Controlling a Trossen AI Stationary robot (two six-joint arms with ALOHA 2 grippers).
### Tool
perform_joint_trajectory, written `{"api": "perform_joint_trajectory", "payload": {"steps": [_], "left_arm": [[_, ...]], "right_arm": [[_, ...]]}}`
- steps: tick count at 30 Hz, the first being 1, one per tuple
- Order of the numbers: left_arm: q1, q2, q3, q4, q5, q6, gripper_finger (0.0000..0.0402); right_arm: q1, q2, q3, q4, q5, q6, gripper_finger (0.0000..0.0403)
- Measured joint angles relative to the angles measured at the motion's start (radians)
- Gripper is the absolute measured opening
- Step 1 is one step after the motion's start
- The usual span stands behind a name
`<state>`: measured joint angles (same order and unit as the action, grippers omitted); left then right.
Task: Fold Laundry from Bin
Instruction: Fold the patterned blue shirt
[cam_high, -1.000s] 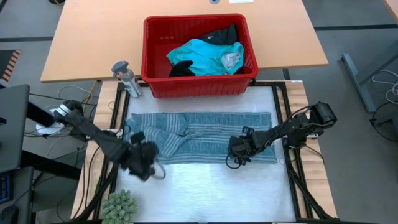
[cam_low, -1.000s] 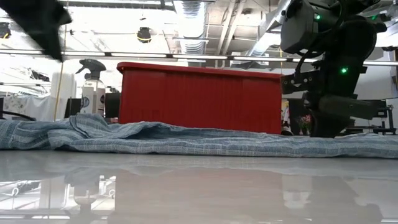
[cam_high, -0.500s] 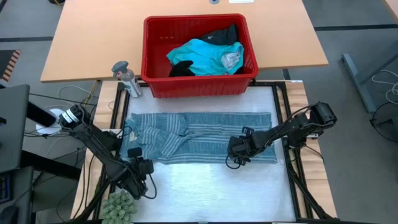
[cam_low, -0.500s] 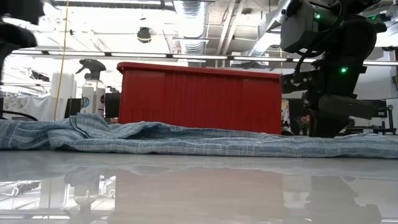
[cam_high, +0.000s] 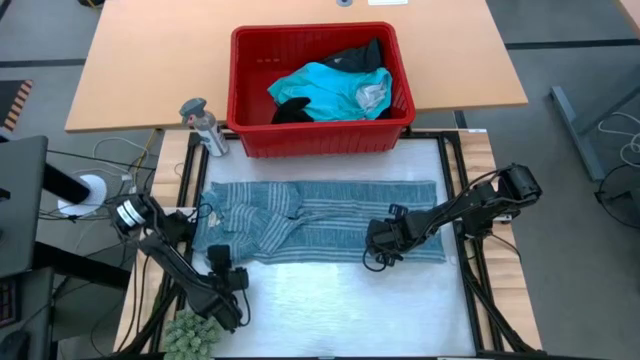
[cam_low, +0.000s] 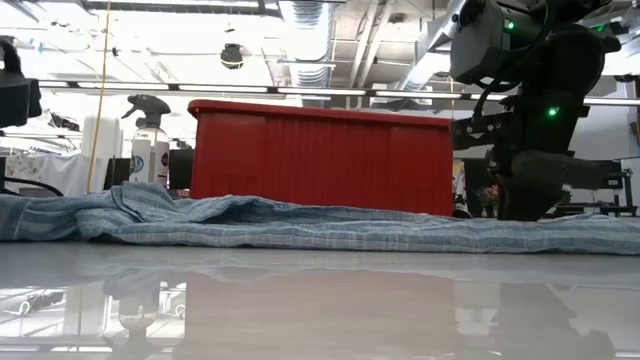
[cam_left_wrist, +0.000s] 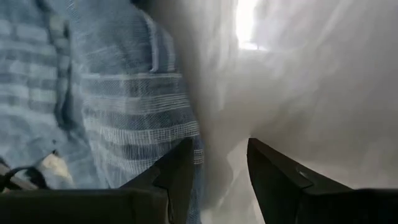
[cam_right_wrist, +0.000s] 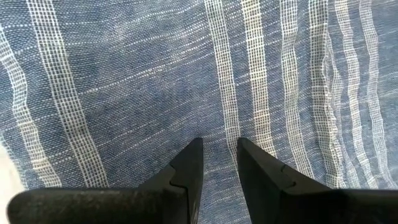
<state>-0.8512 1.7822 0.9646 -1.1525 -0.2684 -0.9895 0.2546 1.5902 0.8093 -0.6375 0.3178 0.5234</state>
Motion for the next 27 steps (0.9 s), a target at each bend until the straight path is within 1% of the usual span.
{"api": "perform_joint_trajectory", "payload": {"steps": [4,7,9,11,13,14,18,22,23,26,27], "left_arm": [[0.004,0.003,-0.003,-0.051,-0.003,-0.052,0.0139],[0.005,0.003,-0.001,-0.097,0.000,-0.079,0.0123],[0.009,0.003,-0.002,-0.099,0.003,-0.081,0.0095],[0.011,0.003,0.000,-0.094,0.003,-0.076,0.0058],[0.012,0.003,0.001,-0.088,0.012,-0.057,0.0019],[0.012,0.003,0.001,-0.084,0.018,-0.054,0.0010],[0.011,0.003,0.002,-0.096,0.054,-0.041,0.0004],[0.011,0.002,0.002,-0.098,0.064,-0.007,0.0001],[0.011,0.002,0.002,-0.098,0.064,0.002,0.0000],[0.012,0.002,0.002,-0.099,0.059,0.010,0.0000],[0.013,0.002,0.002,-0.098,0.055,0.010,0.0000]], "right_arm": [[0.000,0.000,0.000,0.014,-0.008,0.000,0.0123],[0.000,0.000,0.000,0.016,-0.023,0.001,0.0123],[0.000,0.000,0.000,0.020,-0.055,0.005,0.0123],[0.004,-0.001,0.000,0.021,-0.092,0.025,0.0123],[0.018,-0.002,-0.008,0.028,-0.102,0.036,0.0123],[0.026,-0.003,-0.016,0.026,-0.102,0.048,0.0123],[0.057,-0.005,-0.049,0.005,-0.122,0.108,0.0123],[0.076,-0.005,-0.056,-0.061,-0.119,0.142,0.0123],[0.080,-0.005,-0.057,-0.071,-0.102,0.142,0.0123],[0.082,-0.014,-0.060,-0.093,-0.001,0.131,0.0123],[0.081,-0.023,-0.059,-0.093,0.013,0.118,0.0123]]}}
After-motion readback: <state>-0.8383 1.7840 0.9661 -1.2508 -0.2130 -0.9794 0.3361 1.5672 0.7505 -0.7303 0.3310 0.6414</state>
